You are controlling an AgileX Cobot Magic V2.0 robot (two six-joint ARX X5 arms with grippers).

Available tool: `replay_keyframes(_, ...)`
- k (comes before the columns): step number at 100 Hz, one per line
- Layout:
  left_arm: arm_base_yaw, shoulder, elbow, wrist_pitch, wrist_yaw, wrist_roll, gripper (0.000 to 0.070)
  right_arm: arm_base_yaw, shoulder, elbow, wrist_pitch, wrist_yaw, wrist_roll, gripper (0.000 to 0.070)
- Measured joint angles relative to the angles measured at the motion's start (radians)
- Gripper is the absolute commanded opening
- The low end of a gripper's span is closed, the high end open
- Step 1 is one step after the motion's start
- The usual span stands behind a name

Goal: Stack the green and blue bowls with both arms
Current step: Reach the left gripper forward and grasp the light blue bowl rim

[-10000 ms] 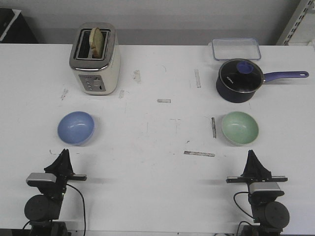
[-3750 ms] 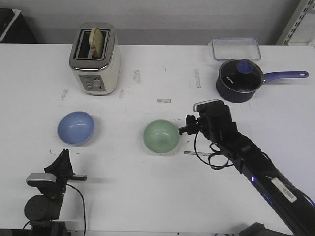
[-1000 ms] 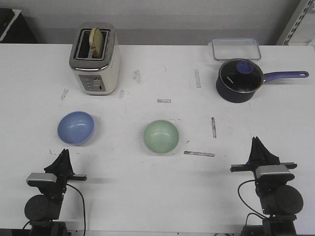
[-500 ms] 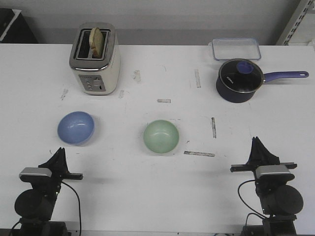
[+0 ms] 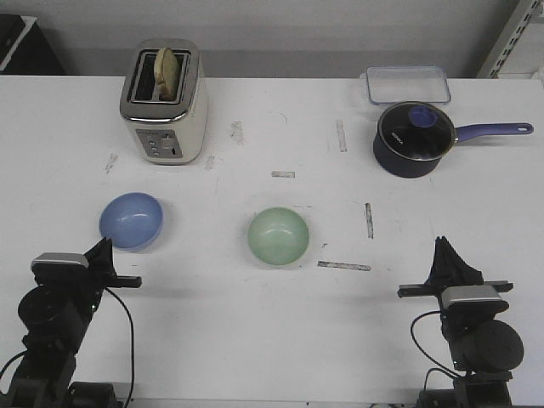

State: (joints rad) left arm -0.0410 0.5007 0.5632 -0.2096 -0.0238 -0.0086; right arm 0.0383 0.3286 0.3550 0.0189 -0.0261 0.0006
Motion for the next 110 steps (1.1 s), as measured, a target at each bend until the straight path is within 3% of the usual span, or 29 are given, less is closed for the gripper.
replay_keyframes(35, 0.0, 0.279, 0.183, -0.039, 0.0, -0.019, 0.0001, 0.0, 0.0, 0.0, 0.0, 0.0, 0.0, 0.0013)
replay_keyframes(72, 0.061, 0.513, 0.341, -0.25, 0.005, -0.063, 0.0001, 0.0, 0.0, 0.0, 0.0, 0.0, 0.0, 0.0013)
replay_keyframes(88, 0.153, 0.605, 0.41, -0.323, 0.103, -0.082, 0.001, 0.0, 0.0, 0.0, 0.0, 0.0, 0.0, 0.0013)
replay_keyframes(96, 0.204, 0.649, 0.436, -0.34, 0.193, -0.089, 0.0117, 0.0, 0.0, 0.0, 0.0, 0.0, 0.0, 0.0013)
replay_keyframes(110, 0.286, 0.711, 0.48, -0.341, 0.316, -0.124, 0.0418, 0.0, 0.0, 0.0, 0.0, 0.0, 0.0, 0.0013)
